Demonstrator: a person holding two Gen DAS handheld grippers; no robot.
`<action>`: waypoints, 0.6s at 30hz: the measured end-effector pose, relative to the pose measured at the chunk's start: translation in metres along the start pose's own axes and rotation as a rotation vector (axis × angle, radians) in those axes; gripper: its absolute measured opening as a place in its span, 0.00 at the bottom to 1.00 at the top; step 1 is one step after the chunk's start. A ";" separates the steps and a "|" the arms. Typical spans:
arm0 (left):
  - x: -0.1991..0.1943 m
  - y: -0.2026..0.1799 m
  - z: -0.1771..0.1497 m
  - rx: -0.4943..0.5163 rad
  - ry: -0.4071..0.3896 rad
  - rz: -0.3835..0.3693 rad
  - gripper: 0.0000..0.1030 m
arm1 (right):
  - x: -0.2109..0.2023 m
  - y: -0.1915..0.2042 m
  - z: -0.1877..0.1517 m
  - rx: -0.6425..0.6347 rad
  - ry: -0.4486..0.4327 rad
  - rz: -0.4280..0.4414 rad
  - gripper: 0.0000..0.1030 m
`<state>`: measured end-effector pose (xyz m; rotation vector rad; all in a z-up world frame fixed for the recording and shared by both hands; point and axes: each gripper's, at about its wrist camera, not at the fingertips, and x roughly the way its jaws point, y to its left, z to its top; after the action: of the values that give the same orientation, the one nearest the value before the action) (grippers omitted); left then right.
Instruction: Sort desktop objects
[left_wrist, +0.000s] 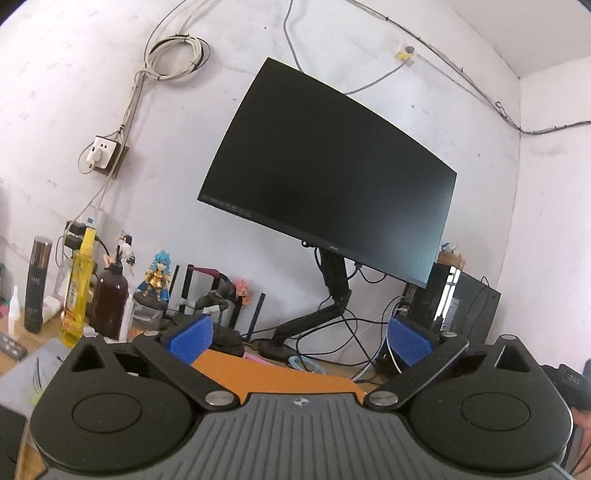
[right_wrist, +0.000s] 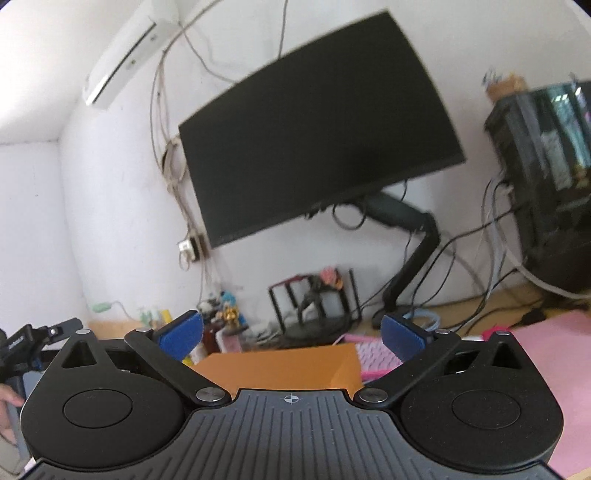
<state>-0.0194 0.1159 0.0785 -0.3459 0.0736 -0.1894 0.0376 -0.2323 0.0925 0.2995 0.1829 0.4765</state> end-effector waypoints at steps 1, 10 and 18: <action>0.000 -0.005 -0.005 0.007 -0.002 0.018 1.00 | -0.005 -0.001 -0.003 -0.009 -0.006 -0.017 1.00; -0.005 -0.044 -0.058 0.139 -0.019 0.129 1.00 | -0.033 -0.020 -0.035 -0.061 -0.040 -0.210 1.00; 0.007 -0.071 -0.094 0.282 -0.041 0.202 1.00 | -0.038 -0.023 -0.071 -0.120 -0.049 -0.386 1.00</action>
<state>-0.0346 0.0183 0.0148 -0.0595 0.0404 0.0084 -0.0029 -0.2527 0.0227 0.1527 0.1592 0.0967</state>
